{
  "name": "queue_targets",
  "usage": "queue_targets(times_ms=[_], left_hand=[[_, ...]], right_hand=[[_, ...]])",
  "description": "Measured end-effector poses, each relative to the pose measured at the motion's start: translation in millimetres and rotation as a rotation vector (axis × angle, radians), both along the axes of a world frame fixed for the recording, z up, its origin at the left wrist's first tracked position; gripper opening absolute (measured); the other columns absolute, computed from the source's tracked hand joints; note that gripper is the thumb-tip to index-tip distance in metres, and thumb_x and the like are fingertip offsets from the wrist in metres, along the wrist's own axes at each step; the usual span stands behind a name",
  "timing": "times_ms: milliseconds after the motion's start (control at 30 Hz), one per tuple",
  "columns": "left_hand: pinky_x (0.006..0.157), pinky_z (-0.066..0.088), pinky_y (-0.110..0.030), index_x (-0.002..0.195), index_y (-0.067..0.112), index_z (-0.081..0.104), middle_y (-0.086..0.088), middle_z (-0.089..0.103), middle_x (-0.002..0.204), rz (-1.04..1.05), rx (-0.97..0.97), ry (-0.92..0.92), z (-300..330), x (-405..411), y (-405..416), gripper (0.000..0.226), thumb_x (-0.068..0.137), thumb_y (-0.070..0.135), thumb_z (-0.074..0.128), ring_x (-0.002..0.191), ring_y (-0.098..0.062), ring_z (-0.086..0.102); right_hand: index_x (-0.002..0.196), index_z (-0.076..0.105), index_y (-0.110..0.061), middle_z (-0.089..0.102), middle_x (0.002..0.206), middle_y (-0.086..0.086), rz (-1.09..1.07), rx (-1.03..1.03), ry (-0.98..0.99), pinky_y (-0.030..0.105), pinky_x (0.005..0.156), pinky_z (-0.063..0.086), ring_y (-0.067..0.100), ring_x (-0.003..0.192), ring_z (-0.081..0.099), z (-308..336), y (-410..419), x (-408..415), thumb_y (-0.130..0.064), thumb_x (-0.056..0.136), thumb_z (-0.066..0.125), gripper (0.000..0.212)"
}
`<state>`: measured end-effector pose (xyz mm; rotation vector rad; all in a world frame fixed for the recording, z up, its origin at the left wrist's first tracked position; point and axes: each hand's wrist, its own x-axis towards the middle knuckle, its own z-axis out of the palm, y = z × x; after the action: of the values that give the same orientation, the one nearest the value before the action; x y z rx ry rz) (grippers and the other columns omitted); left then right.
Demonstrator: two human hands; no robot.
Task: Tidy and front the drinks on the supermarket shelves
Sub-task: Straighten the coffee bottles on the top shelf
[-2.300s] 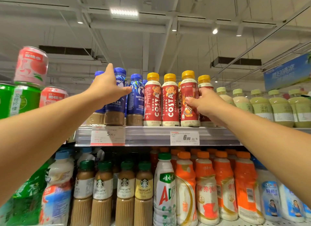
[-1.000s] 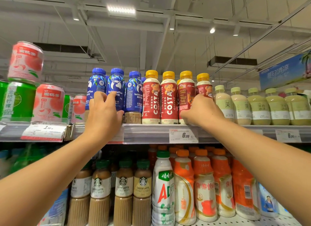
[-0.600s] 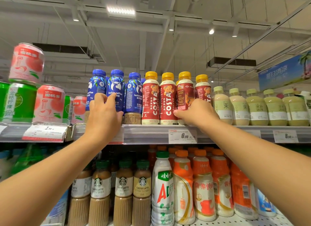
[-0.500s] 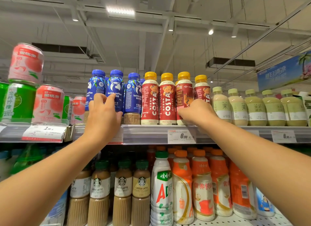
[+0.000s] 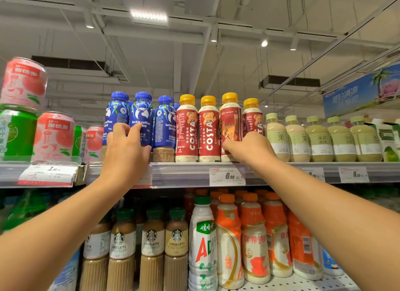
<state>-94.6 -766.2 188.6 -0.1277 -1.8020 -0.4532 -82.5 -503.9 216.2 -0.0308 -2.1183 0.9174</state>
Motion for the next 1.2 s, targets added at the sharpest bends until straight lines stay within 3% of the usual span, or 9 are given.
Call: queue_targets(times_ms=[167, 333, 567, 767, 933, 1067, 1200], left_hand=[[0.094, 0.038, -0.050, 0.139, 0.004, 0.044, -0.021, 0.041, 0.124, 0.003, 0.001, -0.007, 1, 1, 0, 0.061, 0.085, 0.014, 0.069, 0.111, -0.041, 0.040], [0.095, 0.037, -0.050, 0.140, 0.005, 0.043, -0.021, 0.040, 0.125, -0.001, 0.003, -0.012, 0, 1, 0, 0.061, 0.085, 0.015, 0.069, 0.112, -0.040, 0.039], [0.095, 0.037, -0.049, 0.140, 0.006, 0.043, -0.021, 0.041, 0.125, -0.001, 0.000, -0.020, 0, 1, -1, 0.061, 0.086, 0.015, 0.068, 0.112, -0.040, 0.040], [0.094, 0.040, -0.049, 0.141, 0.007, 0.042, -0.019, 0.041, 0.125, 0.000, 0.001, -0.024, 0, 1, -1, 0.061, 0.086, 0.018, 0.069, 0.114, -0.038, 0.040], [0.093, 0.039, -0.048, 0.139, 0.006, 0.043, -0.020, 0.042, 0.124, 0.000, 0.002, -0.026, 0, 3, -1, 0.060, 0.086, 0.017, 0.069, 0.113, -0.038, 0.040], [0.092, 0.041, -0.048, 0.139, 0.006, 0.043, -0.020, 0.042, 0.124, 0.008, -0.004, -0.028, -1, 3, -1, 0.060, 0.086, 0.018, 0.068, 0.113, -0.038, 0.041], [0.092, 0.041, -0.048, 0.139, 0.006, 0.043, -0.019, 0.042, 0.124, 0.010, -0.003, -0.025, -1, 3, -1, 0.060, 0.086, 0.018, 0.069, 0.112, -0.037, 0.041]], right_hand=[[0.105, 0.058, -0.016, 0.063, 0.098, 0.003, -0.092, 0.062, -0.008, 0.037, 0.074, 0.054, 0.025, 0.089, 0.063, -4, -3, -2, -0.069, 0.067, 0.073, 0.067], [0.093, 0.058, -0.021, 0.064, 0.093, 0.002, -0.023, 0.024, -0.025, 0.042, 0.081, 0.056, 0.023, 0.084, 0.062, -1, 0, -2, -0.058, 0.077, 0.063, 0.041], [0.114, 0.051, -0.015, 0.060, 0.103, 0.002, -0.096, 0.071, 0.002, 0.039, 0.076, 0.053, 0.026, 0.092, 0.061, -4, -2, 0, -0.072, 0.066, 0.072, 0.078], [0.103, 0.059, -0.019, 0.062, 0.094, 0.003, -0.060, 0.070, 0.048, 0.035, 0.070, 0.050, 0.024, 0.081, 0.058, -1, 0, -1, -0.054, 0.081, 0.065, 0.042], [0.107, 0.060, -0.018, 0.058, 0.092, 0.001, -0.102, 0.029, 0.110, 0.032, 0.066, 0.044, 0.024, 0.079, 0.055, 1, -1, -3, -0.052, 0.076, 0.073, 0.048], [0.106, 0.060, -0.017, 0.065, 0.094, 0.003, 0.036, -0.136, 0.069, 0.041, 0.076, 0.057, 0.026, 0.082, 0.064, 2, 2, -10, -0.056, 0.075, 0.067, 0.051], [0.088, 0.062, -0.016, 0.063, 0.073, 0.000, 0.222, -0.271, 0.001, 0.028, 0.053, 0.047, 0.018, 0.057, 0.058, 8, 4, -12, -0.048, 0.076, 0.061, 0.034]])
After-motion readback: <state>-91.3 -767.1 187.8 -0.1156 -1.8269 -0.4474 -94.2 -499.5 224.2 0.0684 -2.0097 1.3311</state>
